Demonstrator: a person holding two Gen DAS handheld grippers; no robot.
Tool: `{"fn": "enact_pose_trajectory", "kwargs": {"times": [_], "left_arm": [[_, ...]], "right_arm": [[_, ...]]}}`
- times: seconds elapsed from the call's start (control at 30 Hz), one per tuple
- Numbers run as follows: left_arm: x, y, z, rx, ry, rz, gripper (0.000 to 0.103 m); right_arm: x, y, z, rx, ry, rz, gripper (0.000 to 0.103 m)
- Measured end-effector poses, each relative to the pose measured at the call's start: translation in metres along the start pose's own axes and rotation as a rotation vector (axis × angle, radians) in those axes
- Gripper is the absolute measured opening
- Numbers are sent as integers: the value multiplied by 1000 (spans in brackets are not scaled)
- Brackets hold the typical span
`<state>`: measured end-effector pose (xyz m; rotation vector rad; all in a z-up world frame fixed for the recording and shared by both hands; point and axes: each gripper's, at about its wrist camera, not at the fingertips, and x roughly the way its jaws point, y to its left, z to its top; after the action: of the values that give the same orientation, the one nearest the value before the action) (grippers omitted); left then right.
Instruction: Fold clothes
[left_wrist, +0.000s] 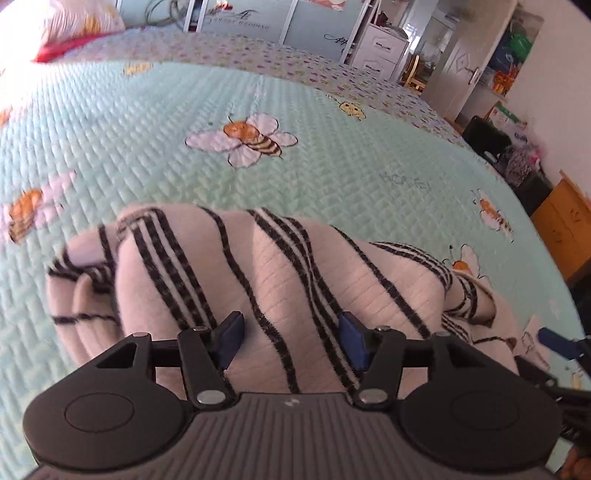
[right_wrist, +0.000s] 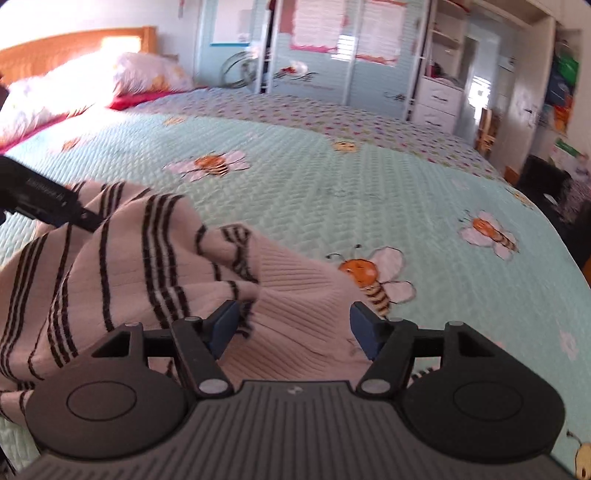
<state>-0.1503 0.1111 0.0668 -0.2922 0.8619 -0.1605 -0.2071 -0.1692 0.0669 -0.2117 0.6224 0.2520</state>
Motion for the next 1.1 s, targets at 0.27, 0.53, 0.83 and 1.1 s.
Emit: {"fn": "enact_pose_trajectory", "kwargs": {"times": [0.27, 0.53, 0.83, 1.1], "left_arm": [[-27, -19, -26, -37, -28, -114, 9], [-101, -18, -30, -144, -99, -319, 9], [-165, -8, -29, -161, -188, -428, 0], [-141, -18, -46, -62, -102, -348, 9]], "right_arm": [[15, 4, -2, -27, 30, -111, 68], [14, -9, -10, 32, 31, -179, 68], [29, 7, 3, -146, 32, -224, 5], [-21, -6, 33, -306, -195, -457, 3]]}}
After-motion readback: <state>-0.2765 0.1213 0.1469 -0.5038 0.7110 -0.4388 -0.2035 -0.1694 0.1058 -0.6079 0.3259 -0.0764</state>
